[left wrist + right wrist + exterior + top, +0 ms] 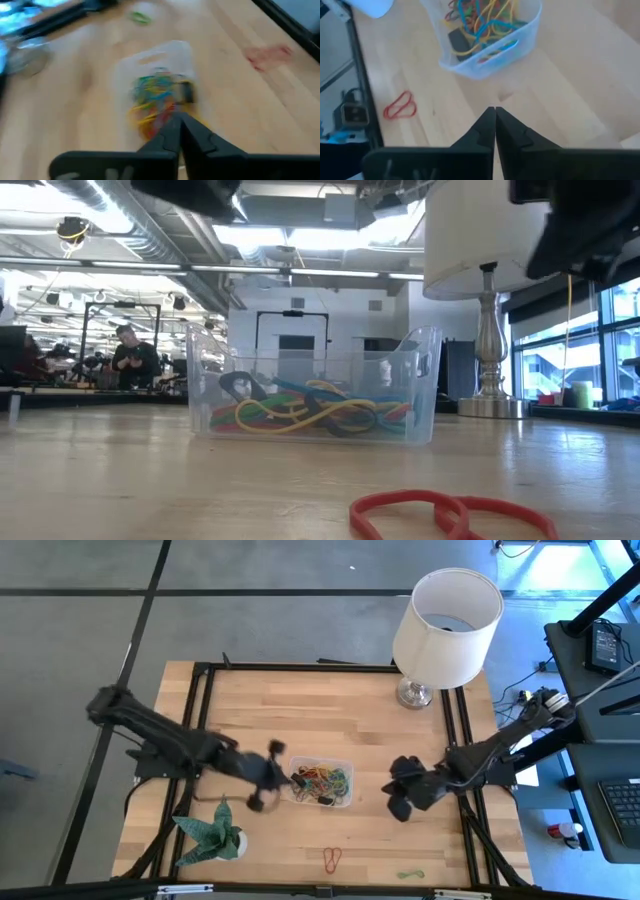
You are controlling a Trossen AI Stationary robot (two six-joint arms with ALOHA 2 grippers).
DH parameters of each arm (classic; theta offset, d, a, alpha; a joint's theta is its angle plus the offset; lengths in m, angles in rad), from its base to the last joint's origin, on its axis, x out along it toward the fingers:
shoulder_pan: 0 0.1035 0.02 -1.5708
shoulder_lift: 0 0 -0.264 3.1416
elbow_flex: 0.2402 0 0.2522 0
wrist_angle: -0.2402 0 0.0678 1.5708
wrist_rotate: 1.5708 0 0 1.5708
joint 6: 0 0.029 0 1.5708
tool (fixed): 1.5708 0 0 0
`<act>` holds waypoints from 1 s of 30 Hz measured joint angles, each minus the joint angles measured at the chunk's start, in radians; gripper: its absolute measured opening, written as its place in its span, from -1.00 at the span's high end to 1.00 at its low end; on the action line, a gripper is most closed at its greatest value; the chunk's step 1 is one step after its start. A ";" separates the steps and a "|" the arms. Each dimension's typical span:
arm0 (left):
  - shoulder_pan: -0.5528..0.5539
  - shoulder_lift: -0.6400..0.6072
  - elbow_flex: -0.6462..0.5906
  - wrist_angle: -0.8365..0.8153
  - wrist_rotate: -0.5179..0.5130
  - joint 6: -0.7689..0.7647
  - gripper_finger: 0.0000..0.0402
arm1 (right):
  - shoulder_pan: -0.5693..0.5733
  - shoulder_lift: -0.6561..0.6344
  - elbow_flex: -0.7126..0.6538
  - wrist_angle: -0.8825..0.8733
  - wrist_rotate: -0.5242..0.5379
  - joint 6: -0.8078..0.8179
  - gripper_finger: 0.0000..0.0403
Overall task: Pick and place rubber bands into bin
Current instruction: Put the red rubber band into the transparent bin
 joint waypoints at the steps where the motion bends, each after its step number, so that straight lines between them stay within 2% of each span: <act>1: -0.025 0.055 0.042 -0.021 -0.001 0.027 0.99 | 0.011 -0.016 -0.017 0.009 0.000 0.002 0.93; 9: -0.128 0.467 0.414 -0.186 -0.001 0.065 0.95 | 0.083 -0.072 -0.073 -0.013 -0.004 -0.033 0.96; 17: -0.142 0.777 0.733 -0.317 0.040 0.065 0.59 | 0.138 -0.071 -0.073 -0.034 -0.007 -0.058 0.95; 23: -0.142 0.898 0.857 -0.311 0.094 0.133 0.35 | 0.180 -0.071 -0.073 -0.042 -0.007 -0.044 0.98; 30: -0.138 0.978 0.871 -0.282 0.215 0.236 0.32 | 0.224 -0.069 -0.072 -0.051 -0.006 0.000 0.95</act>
